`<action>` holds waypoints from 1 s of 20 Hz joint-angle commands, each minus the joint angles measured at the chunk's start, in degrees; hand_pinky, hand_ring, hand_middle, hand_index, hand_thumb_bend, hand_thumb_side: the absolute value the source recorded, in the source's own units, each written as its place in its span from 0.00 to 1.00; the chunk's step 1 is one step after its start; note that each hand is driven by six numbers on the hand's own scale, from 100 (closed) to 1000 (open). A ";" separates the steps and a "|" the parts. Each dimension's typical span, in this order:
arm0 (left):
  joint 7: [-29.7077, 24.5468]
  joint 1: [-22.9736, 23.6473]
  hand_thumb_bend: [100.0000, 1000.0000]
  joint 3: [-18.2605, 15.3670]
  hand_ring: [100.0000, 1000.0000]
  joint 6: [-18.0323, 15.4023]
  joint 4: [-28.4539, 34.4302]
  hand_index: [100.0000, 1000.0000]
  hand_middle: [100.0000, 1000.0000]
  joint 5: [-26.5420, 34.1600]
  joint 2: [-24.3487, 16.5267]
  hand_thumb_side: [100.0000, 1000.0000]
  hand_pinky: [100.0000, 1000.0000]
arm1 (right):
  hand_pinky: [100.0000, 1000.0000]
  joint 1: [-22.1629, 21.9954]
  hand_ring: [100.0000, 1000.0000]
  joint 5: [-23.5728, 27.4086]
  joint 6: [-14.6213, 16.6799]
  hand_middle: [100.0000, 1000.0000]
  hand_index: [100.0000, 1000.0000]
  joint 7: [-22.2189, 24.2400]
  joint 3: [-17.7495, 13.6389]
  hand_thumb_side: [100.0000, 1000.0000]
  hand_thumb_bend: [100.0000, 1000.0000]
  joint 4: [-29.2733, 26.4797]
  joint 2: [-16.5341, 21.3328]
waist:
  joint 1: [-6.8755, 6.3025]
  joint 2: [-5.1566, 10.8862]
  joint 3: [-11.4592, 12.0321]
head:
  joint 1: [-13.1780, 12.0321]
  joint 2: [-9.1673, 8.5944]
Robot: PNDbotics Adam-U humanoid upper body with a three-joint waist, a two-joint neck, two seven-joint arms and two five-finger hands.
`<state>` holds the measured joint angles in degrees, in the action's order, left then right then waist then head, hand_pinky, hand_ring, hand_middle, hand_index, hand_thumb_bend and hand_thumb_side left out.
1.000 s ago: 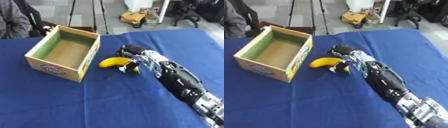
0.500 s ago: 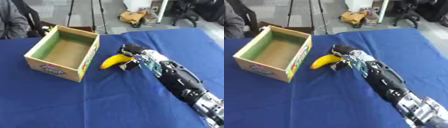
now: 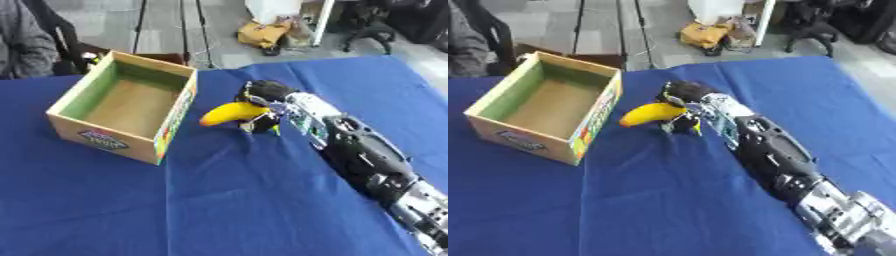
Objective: Pick up objects on the table and place them in the box.
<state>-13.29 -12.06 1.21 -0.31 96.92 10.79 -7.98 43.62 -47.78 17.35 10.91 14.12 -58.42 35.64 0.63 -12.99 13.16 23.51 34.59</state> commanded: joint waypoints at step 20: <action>0.18 -0.63 0.13 -0.32 0.69 -0.03 1.04 0.48 0.47 0.21 -0.70 1.00 0.54 | 0.29 1.79 0.16 2.30 -1.68 0.33 0.54 -0.38 -1.76 0.03 0.00 -4.42 5.44 | 0.76 1.77 0.16 | 0.03 -0.76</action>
<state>-13.27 -12.06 1.20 -0.29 96.92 10.87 -8.00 43.95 -46.32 16.00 10.73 13.28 -61.35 38.53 1.47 -12.34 13.32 23.60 34.58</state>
